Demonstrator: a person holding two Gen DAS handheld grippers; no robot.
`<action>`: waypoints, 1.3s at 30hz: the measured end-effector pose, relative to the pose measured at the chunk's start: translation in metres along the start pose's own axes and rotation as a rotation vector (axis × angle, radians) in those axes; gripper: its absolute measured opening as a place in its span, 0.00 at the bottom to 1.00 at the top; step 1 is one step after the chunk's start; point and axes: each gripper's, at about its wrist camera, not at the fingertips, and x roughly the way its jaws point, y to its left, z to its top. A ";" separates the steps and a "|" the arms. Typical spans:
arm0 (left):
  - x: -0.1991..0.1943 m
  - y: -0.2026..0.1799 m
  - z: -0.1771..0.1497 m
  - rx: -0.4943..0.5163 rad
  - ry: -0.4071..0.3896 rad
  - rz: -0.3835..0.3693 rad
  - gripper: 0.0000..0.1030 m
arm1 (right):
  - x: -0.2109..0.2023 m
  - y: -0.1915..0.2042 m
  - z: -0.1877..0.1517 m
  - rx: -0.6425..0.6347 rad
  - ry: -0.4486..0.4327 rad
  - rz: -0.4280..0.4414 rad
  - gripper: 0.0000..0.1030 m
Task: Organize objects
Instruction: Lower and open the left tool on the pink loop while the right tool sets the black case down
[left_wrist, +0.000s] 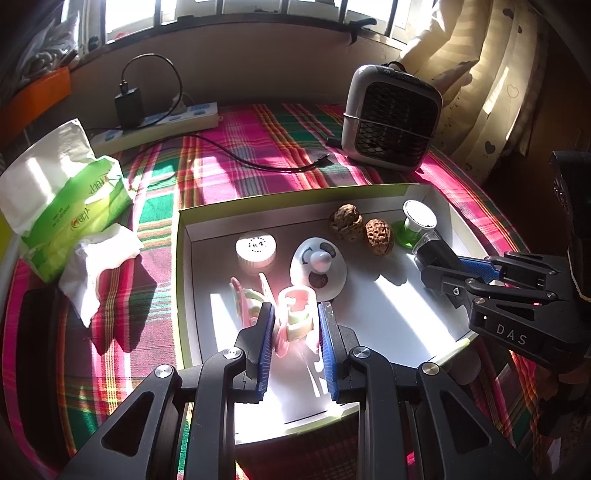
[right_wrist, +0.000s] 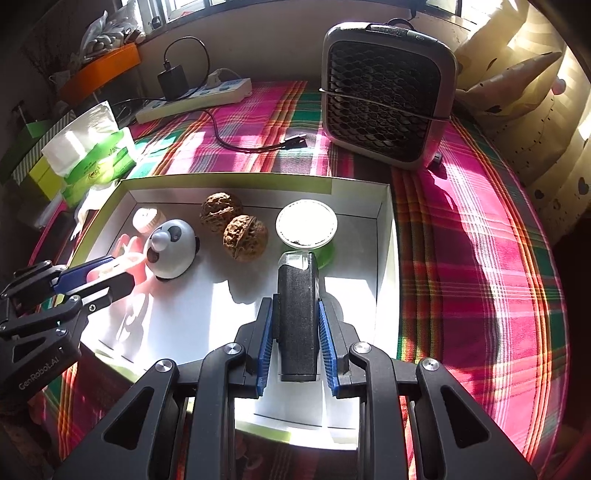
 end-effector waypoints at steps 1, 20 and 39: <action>0.000 0.000 0.000 0.004 -0.001 0.005 0.21 | 0.000 0.000 0.000 -0.002 0.000 -0.003 0.24; 0.001 -0.002 0.000 0.008 -0.001 0.008 0.24 | -0.001 0.000 -0.002 0.001 -0.008 -0.014 0.24; -0.001 -0.003 -0.005 0.005 0.002 0.014 0.37 | -0.011 -0.001 -0.004 0.023 -0.042 -0.028 0.33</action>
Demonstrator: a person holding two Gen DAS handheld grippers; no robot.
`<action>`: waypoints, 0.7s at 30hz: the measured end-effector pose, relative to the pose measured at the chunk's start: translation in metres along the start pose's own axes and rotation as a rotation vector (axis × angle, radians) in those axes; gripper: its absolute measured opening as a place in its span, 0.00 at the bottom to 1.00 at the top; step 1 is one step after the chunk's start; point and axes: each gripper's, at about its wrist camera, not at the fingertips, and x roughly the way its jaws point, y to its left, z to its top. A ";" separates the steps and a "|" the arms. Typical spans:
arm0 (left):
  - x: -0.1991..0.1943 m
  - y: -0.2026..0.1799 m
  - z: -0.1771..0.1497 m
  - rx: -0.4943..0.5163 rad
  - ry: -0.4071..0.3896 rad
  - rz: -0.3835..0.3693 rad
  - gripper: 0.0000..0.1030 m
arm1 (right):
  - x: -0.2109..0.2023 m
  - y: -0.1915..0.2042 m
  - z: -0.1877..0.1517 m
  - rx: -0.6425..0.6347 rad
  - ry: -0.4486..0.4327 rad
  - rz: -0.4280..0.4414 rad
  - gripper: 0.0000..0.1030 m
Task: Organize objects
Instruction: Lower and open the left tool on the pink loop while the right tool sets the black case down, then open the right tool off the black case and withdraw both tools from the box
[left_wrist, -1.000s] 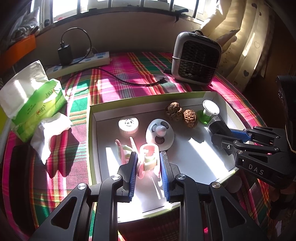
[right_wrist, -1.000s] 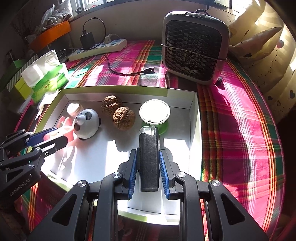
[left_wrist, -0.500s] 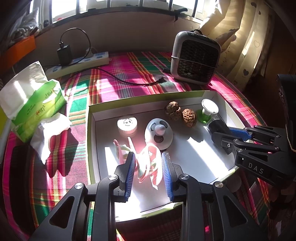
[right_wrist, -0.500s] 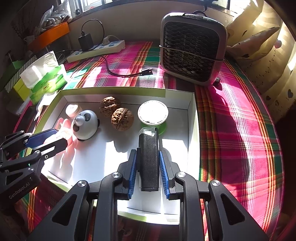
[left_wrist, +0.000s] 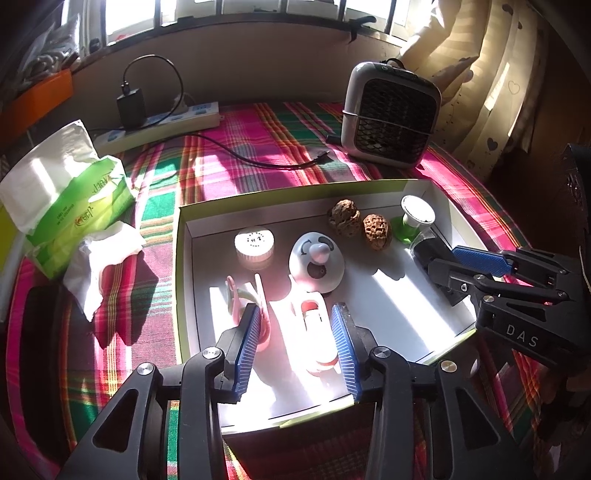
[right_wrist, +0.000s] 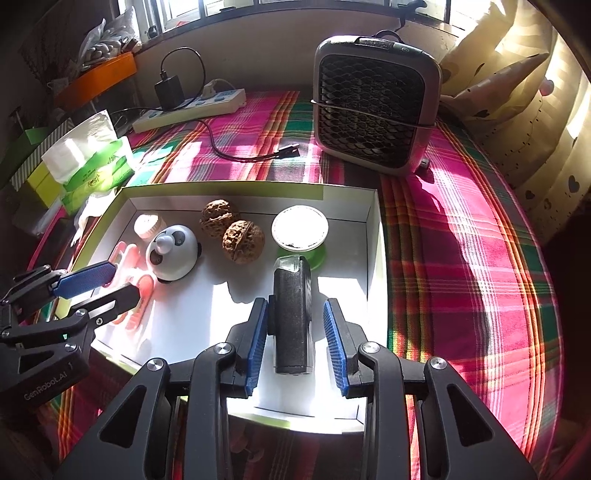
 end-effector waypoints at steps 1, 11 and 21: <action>-0.001 0.000 -0.001 -0.001 0.000 0.000 0.37 | -0.001 0.000 0.000 0.001 -0.002 -0.002 0.35; -0.016 0.000 -0.007 -0.009 -0.032 0.010 0.38 | -0.019 -0.001 -0.008 0.029 -0.045 0.011 0.37; -0.039 -0.002 -0.019 -0.007 -0.078 -0.007 0.38 | -0.049 0.002 -0.026 0.046 -0.123 0.008 0.37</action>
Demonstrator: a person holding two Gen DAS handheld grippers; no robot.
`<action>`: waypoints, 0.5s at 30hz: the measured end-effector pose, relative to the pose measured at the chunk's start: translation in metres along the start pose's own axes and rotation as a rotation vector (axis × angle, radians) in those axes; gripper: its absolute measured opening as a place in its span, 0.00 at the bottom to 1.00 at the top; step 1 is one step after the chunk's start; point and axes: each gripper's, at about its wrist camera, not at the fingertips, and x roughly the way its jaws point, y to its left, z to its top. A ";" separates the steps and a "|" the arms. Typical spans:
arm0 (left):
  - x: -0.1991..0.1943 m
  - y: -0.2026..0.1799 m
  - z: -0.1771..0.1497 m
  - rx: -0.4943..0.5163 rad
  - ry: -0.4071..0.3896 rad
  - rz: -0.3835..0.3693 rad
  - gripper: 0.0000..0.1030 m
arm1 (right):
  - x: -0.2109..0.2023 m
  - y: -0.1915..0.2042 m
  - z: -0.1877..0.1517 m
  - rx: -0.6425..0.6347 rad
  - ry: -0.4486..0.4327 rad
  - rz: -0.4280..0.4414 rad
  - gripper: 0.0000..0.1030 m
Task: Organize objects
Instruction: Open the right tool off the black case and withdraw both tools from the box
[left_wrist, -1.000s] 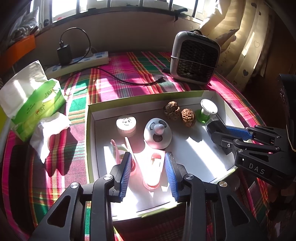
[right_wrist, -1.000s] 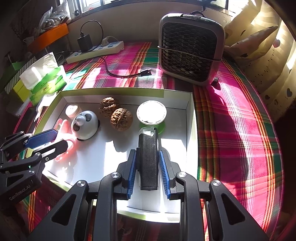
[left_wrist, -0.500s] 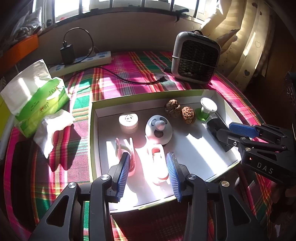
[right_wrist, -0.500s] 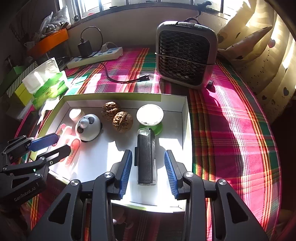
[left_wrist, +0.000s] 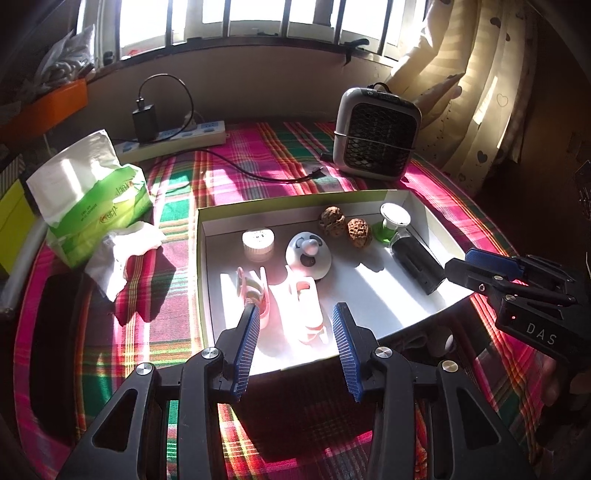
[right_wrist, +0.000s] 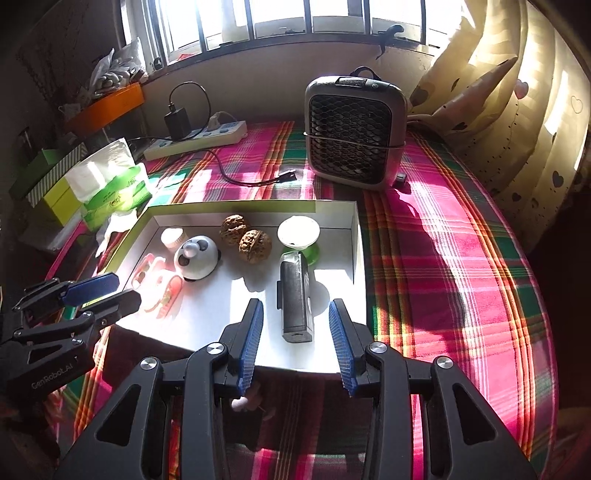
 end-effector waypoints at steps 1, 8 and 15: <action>-0.002 0.000 -0.002 -0.001 -0.004 -0.003 0.38 | -0.003 0.000 -0.003 0.004 -0.006 0.003 0.37; -0.021 0.000 -0.018 -0.007 -0.030 -0.030 0.38 | -0.026 0.004 -0.025 0.015 -0.050 0.004 0.37; -0.023 -0.002 -0.036 0.002 -0.022 -0.082 0.38 | -0.021 0.023 -0.049 -0.029 -0.027 0.025 0.44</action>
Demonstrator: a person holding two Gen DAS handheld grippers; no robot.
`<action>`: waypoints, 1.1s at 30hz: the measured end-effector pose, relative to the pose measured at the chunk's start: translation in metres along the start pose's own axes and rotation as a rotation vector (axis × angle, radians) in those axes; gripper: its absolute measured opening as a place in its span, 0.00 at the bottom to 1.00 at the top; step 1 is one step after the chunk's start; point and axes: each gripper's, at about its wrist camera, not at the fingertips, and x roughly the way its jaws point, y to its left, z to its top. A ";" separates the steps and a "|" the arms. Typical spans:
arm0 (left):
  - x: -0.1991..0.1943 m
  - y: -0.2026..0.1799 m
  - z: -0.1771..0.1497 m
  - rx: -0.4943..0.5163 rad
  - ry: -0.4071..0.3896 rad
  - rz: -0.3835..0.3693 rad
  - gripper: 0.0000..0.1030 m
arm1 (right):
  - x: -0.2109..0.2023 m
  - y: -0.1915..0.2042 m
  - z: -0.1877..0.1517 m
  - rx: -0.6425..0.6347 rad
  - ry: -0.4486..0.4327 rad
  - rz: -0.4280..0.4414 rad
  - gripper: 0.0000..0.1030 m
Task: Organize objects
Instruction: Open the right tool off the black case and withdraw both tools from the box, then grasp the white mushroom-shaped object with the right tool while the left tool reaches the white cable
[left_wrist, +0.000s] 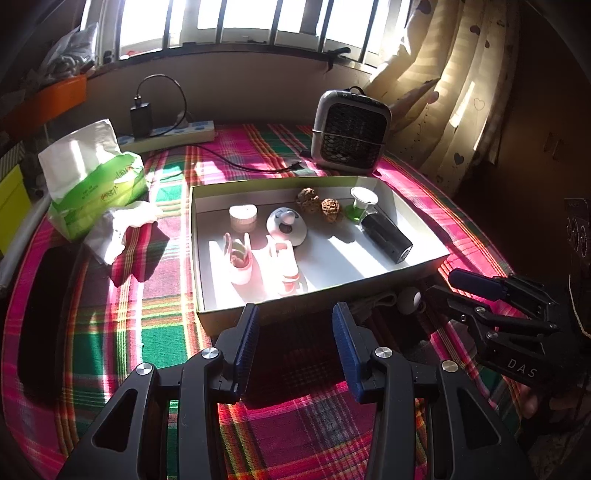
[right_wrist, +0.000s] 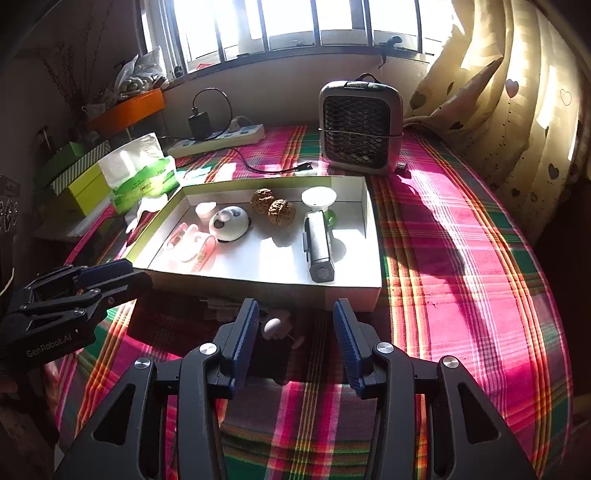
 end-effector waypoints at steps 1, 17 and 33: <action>0.001 0.000 -0.002 0.004 0.006 -0.007 0.38 | 0.003 0.003 -0.001 -0.007 0.008 -0.008 0.44; 0.018 0.004 -0.011 0.038 0.081 -0.088 0.38 | 0.037 0.014 -0.007 -0.030 0.080 -0.084 0.44; 0.034 -0.015 -0.006 0.089 0.109 -0.140 0.38 | 0.029 0.003 -0.011 -0.025 0.070 -0.081 0.30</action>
